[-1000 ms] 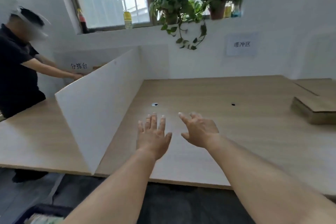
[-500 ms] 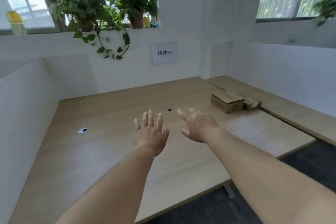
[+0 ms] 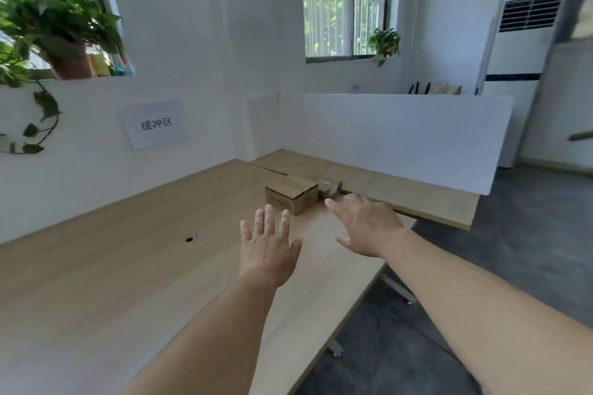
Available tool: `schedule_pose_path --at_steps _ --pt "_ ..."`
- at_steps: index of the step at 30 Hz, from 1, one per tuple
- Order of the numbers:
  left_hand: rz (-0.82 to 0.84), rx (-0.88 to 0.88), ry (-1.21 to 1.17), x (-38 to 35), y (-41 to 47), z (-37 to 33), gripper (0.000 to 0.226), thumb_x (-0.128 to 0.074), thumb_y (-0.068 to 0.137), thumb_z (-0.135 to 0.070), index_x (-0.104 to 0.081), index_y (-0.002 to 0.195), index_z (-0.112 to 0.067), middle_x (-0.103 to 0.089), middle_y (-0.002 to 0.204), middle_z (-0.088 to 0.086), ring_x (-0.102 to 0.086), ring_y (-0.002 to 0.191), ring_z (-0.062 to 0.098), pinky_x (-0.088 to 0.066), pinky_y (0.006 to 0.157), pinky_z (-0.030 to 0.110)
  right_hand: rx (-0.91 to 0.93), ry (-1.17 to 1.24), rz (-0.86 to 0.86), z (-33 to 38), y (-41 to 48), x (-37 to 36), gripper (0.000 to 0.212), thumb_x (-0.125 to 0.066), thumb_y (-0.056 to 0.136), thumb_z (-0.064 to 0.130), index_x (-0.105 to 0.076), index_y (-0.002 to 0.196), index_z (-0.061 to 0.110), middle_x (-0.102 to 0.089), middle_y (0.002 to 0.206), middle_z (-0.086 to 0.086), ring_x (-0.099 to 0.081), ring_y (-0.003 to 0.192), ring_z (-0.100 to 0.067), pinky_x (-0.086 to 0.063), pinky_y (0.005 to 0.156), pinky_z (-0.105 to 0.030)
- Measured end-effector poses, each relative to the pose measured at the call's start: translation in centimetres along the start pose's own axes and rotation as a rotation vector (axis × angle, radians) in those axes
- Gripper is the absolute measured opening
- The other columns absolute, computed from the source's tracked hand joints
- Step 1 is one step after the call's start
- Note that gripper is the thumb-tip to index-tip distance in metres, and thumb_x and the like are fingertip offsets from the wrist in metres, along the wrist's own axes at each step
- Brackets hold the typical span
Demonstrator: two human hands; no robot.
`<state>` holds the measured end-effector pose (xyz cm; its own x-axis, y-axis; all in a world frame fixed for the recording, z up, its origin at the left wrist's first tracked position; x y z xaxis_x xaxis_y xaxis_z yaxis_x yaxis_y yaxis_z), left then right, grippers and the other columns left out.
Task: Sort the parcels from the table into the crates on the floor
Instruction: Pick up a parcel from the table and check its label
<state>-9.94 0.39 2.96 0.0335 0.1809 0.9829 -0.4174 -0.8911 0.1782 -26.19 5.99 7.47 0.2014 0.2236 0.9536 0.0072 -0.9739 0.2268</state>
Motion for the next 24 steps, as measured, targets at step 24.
schedule_pose_path --at_steps 24 --pt "0.014 -0.122 0.044 -4.2 31.7 -21.9 0.064 -0.012 0.099 -0.054 0.010 0.153 -0.025 0.014 0.161 0.008 0.013 0.148 0.025 0.004 0.116 0.050 -0.121 0.111 0.035 -27.5 18.8 -11.8 0.066 -0.046 0.094 0.043 -0.014 0.150 0.029 -0.036 0.138 -0.012 -0.041 0.123 -0.029 -0.041 0.081 -0.039"
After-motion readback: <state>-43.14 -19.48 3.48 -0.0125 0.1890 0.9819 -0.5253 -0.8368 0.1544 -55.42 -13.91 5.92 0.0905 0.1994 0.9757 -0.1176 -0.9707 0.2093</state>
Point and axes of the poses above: each hand's wrist, its own y-axis towards the middle knuckle, its own x-axis out of the back of the hand, z = x × y, the point moved 6 cm from there along y, towards the middle knuckle
